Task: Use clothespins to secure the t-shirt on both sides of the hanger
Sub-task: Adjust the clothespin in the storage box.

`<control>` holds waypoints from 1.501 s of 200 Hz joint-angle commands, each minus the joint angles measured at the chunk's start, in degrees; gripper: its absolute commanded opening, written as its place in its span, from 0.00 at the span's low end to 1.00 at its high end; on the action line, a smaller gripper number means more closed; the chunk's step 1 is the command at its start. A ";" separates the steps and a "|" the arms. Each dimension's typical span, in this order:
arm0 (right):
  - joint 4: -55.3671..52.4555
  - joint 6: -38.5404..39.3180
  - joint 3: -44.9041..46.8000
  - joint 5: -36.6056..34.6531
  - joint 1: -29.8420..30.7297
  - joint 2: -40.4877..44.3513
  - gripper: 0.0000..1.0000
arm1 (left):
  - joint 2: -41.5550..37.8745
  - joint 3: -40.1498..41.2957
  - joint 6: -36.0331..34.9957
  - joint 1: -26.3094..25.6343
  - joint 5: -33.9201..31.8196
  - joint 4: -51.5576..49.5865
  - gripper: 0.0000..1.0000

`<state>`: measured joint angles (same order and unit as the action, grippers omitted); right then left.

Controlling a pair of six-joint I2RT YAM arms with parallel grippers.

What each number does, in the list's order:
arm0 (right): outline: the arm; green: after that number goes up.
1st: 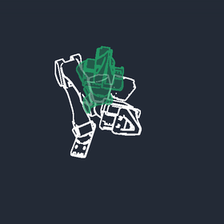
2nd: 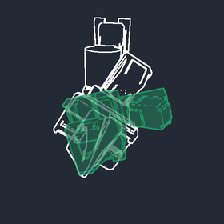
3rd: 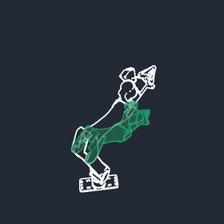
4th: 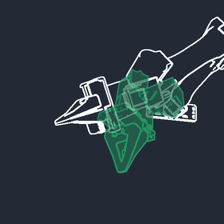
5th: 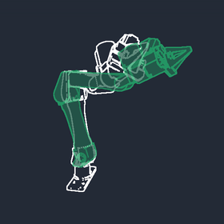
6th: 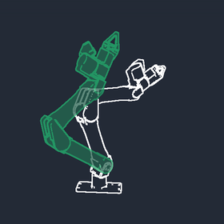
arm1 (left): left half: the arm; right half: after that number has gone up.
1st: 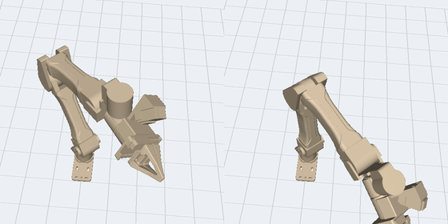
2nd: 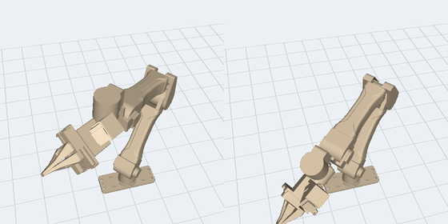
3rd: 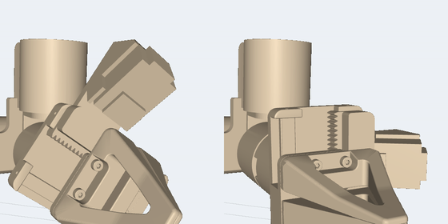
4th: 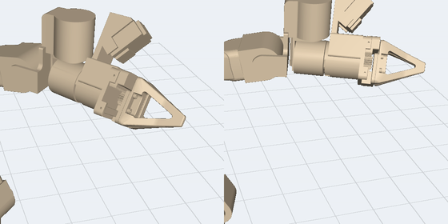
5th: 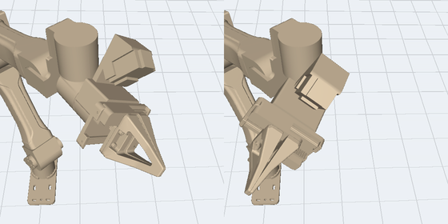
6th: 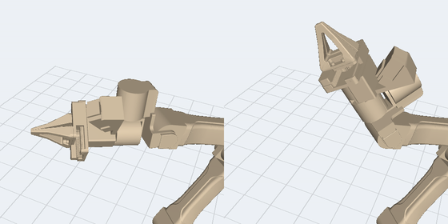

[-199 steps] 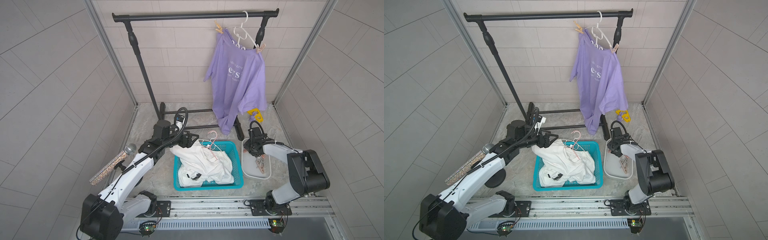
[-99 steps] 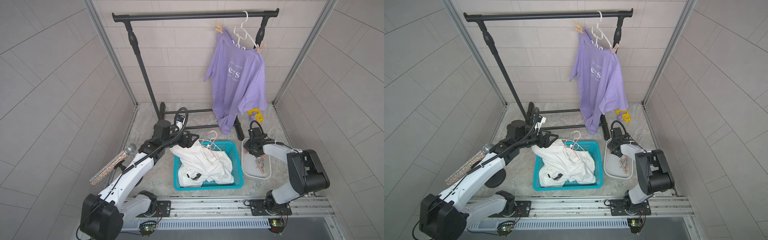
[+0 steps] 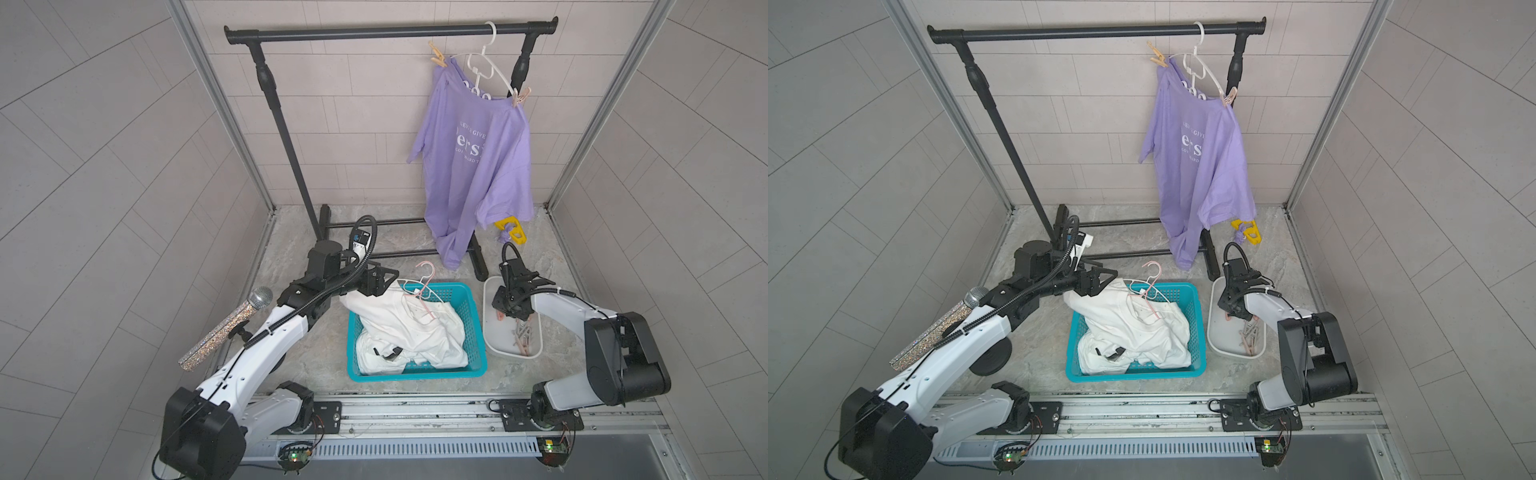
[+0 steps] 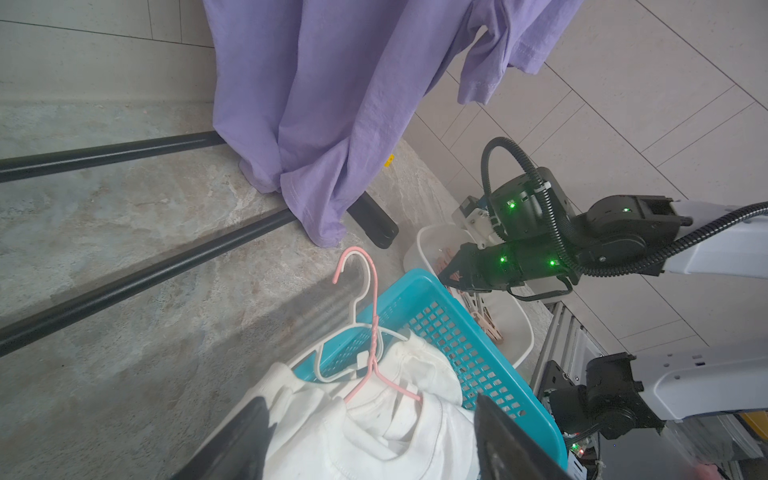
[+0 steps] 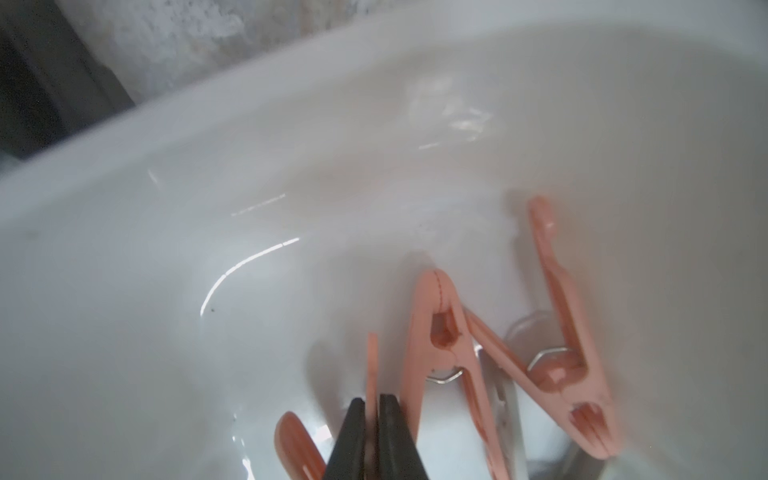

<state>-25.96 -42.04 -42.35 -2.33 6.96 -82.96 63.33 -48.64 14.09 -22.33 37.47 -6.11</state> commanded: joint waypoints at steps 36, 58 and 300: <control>-3.54 6.77 -0.73 1.41 0.42 -0.51 0.21 | 0.41 0.09 -0.98 -0.92 0.17 0.22 0.81; -4.79 8.27 -1.87 2.27 0.48 -0.38 0.26 | 0.24 0.13 -1.51 -1.23 -0.29 -0.41 0.81; -3.84 18.66 -2.96 6.97 0.47 -2.42 0.45 | 0.74 -0.24 -1.95 -2.17 -0.15 -0.89 0.81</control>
<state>-30.61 -22.68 -44.97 5.63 7.22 -85.01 63.99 -48.64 13.19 -24.14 37.21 -7.18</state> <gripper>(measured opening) 0.461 0.811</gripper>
